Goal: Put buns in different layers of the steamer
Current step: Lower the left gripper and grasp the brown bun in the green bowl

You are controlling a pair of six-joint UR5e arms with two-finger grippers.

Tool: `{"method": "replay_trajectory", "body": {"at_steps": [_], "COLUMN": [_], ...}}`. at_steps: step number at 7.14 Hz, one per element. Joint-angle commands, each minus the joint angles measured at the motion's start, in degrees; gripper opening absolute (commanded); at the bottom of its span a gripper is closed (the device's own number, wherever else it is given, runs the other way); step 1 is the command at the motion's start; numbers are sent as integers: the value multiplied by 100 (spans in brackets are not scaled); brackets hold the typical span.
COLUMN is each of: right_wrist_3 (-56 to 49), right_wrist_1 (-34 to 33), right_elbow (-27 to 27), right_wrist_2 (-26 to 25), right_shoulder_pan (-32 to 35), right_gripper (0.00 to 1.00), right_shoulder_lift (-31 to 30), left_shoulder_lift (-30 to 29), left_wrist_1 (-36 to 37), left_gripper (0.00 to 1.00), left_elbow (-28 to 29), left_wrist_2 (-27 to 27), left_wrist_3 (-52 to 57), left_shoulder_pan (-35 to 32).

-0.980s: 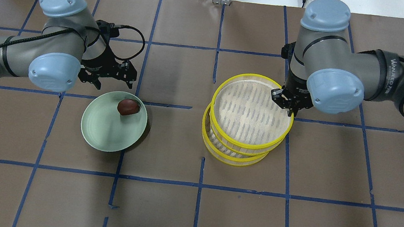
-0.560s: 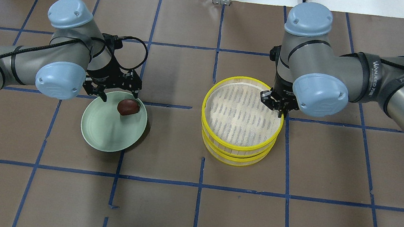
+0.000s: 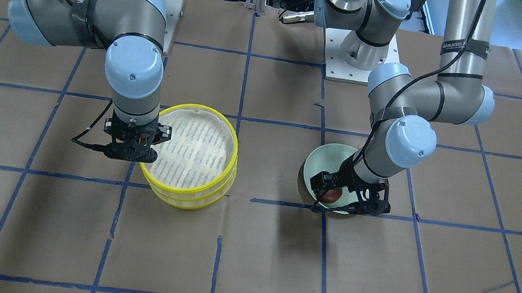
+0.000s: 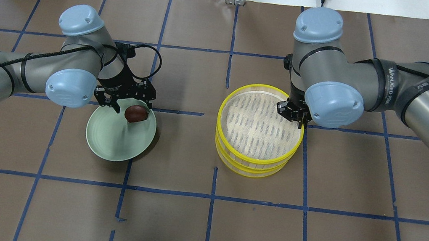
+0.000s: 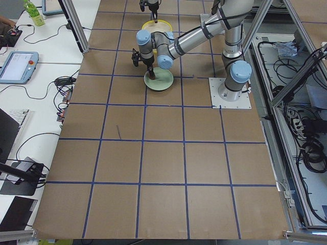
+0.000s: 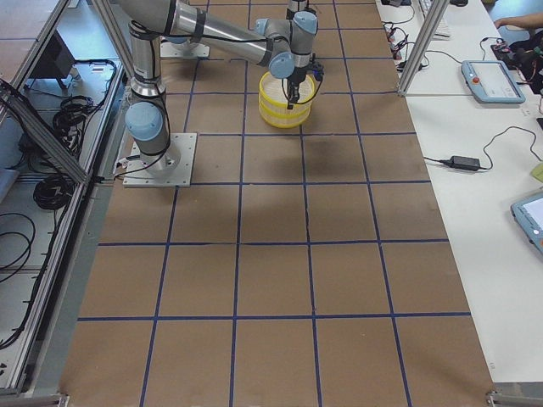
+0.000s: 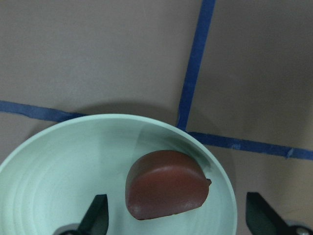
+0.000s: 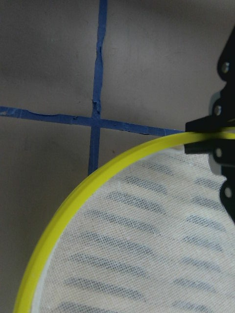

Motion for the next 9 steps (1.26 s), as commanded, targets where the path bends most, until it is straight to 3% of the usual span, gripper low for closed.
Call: {"method": "replay_trajectory", "body": {"at_steps": [1,3,5,6,7,8,9], "right_wrist_3": [-4,-4,-30,-39,-48,-48,-57], "right_wrist_1": [-11,32,-20,-20,6,15,41], "right_elbow": [113,244,289,298,298,298,272], "right_wrist_2": [-141,-132,-132,-132,-132,-106,-88], "right_shoulder_pan": [110,190,181,181,181,181,164], "right_gripper": [7,7,7,7,14,88,100], "right_shoulder_lift": [-37,-238,-239,-239,-239,-239,-239], "left_shoulder_lift": [-100,-118,-109,13,179,512,906], "left_wrist_1": [1,-8,10,27,36,19,-181], "left_gripper": [88,57,17,7,5,5,5], "left_elbow": [-23,-49,-225,-199,-173,-172,-164], "left_wrist_2": [0,-9,9,9,35,61,61], "left_wrist_3": [39,31,-4,-31,-31,-57,-75], "left_shoulder_pan": [-1,-1,-1,-1,-62,-71,-71]}}
